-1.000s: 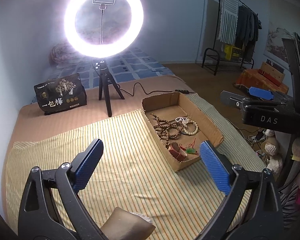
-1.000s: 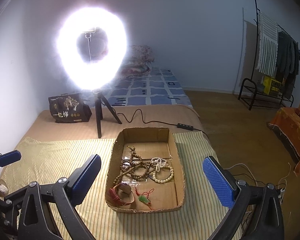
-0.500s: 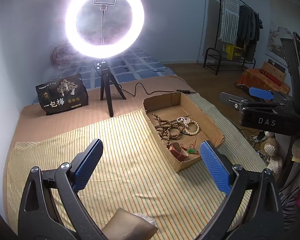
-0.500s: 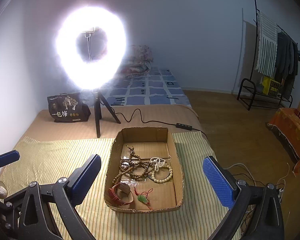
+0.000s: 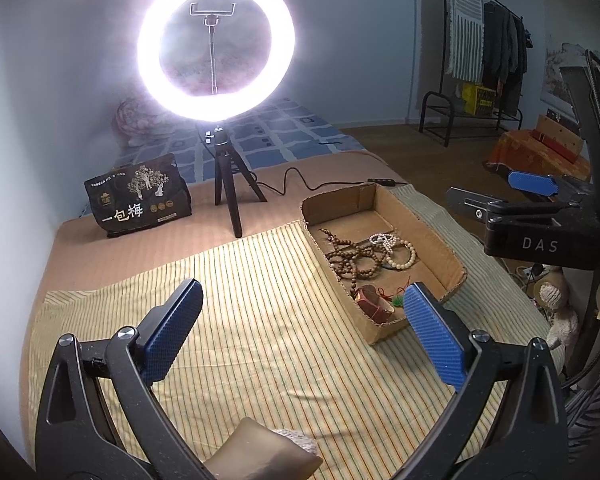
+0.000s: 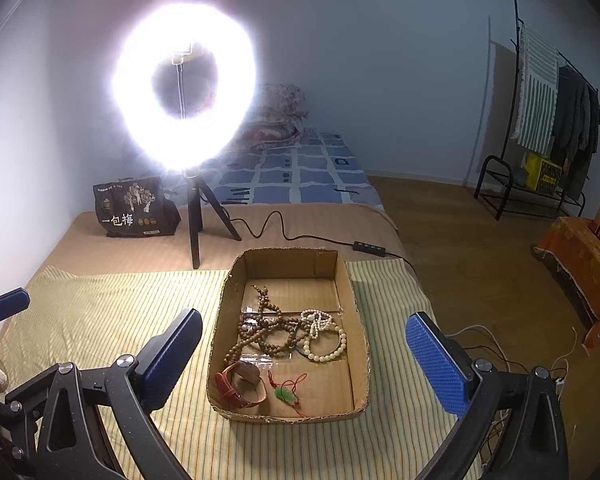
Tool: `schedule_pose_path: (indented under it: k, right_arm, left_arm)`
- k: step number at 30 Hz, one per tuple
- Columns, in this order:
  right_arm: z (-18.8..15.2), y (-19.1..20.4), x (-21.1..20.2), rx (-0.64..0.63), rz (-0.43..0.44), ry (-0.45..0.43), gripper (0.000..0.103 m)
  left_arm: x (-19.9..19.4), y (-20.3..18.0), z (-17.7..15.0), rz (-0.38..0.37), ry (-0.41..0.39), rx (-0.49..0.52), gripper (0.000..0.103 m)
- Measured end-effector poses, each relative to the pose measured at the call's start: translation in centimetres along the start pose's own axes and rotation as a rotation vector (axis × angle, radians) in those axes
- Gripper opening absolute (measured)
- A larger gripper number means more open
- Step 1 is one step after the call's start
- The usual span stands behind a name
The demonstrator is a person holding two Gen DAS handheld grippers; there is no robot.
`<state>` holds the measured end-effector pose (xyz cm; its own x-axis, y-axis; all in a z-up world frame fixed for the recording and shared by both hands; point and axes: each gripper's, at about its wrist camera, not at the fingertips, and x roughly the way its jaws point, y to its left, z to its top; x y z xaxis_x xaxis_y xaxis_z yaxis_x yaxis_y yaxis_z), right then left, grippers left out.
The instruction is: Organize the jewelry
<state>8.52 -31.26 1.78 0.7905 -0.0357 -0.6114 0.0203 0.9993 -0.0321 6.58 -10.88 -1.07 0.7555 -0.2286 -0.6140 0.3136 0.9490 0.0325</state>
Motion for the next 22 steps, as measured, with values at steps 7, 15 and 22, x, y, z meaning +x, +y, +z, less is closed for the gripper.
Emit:
schedule_pose_path:
  k: [7, 15, 22]
  right_arm:
    - [-0.07, 0.16, 0.21, -0.007, -0.006, 0.012, 0.103]
    - [-0.16, 0.39, 0.37, -0.015, -0.008, 0.021, 0.103]
    - [-0.35, 0.42, 0.74, -0.018, -0.013, 0.031, 0.103]
  left_arm:
    - [0.36, 0.08, -0.07, 0.009, 0.013, -0.007, 0.102]
    - [0.43, 0.23, -0.15, 0.017, 0.017, -0.008, 0.102]
    - [0.39, 0.63, -0.23, 0.034, 0.009, -0.027, 0.102]
